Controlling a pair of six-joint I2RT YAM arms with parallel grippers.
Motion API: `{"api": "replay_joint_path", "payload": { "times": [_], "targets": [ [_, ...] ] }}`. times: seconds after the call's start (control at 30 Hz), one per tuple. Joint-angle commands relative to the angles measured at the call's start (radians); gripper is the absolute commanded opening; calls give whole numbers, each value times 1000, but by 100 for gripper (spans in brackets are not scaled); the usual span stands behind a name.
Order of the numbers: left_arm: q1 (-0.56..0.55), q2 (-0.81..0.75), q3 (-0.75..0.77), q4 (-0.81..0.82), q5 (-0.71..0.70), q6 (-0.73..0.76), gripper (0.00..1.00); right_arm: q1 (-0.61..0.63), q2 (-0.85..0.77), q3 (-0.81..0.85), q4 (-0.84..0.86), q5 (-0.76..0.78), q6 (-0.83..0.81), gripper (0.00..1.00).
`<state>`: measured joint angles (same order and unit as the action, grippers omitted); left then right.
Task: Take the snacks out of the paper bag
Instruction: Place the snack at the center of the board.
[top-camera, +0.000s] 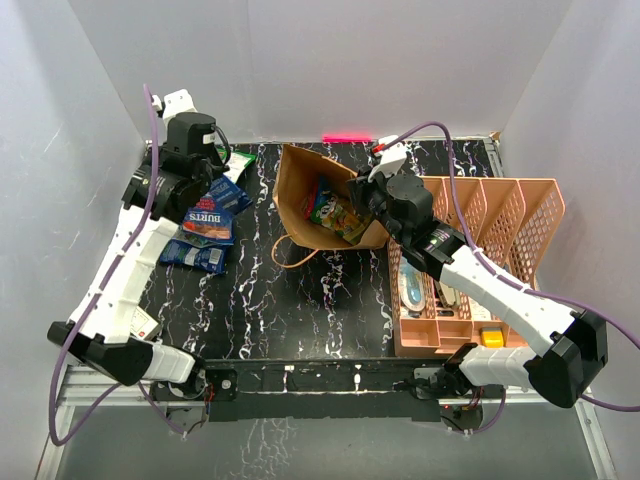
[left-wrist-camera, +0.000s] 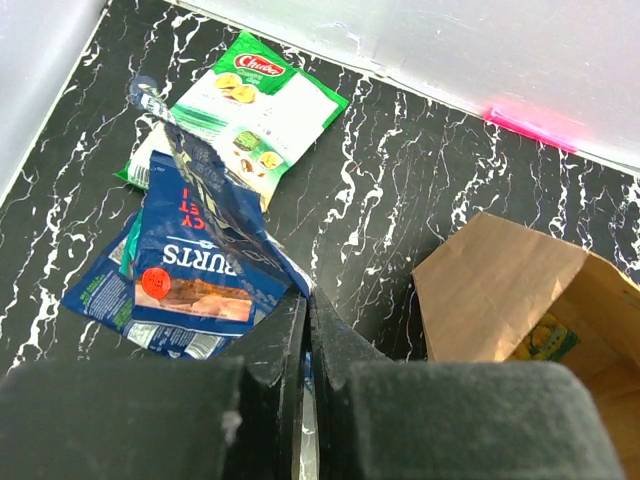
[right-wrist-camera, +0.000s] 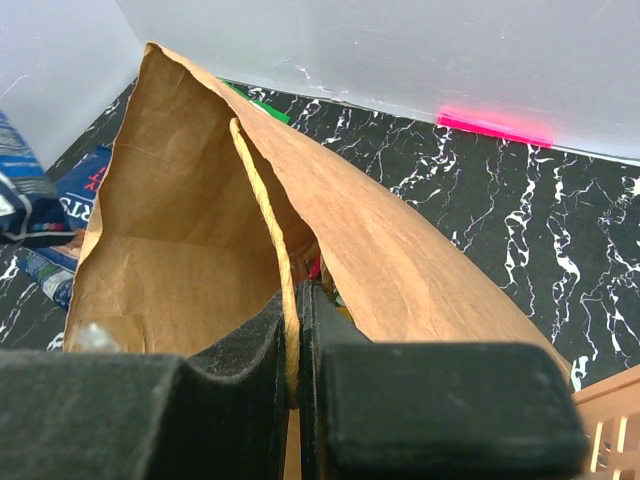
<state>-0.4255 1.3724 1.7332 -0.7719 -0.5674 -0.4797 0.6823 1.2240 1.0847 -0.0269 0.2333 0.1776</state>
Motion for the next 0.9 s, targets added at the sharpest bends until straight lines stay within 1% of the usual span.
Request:
{"api": "replay_joint_path", "payload": {
  "times": [0.0, 0.43, 0.87],
  "targets": [
    [59, 29, -10, 74, 94, 23, 0, -11, -13, 35, 44, 5, -20, 8],
    [175, 127, -66, 192, 270, -22, 0, -25, -30, 36, 35, -3, -27, 8],
    [256, 270, -24, 251, 412, -103, 0, -30, -40, 47, 2, -9, -18, 8]
  ]
}}
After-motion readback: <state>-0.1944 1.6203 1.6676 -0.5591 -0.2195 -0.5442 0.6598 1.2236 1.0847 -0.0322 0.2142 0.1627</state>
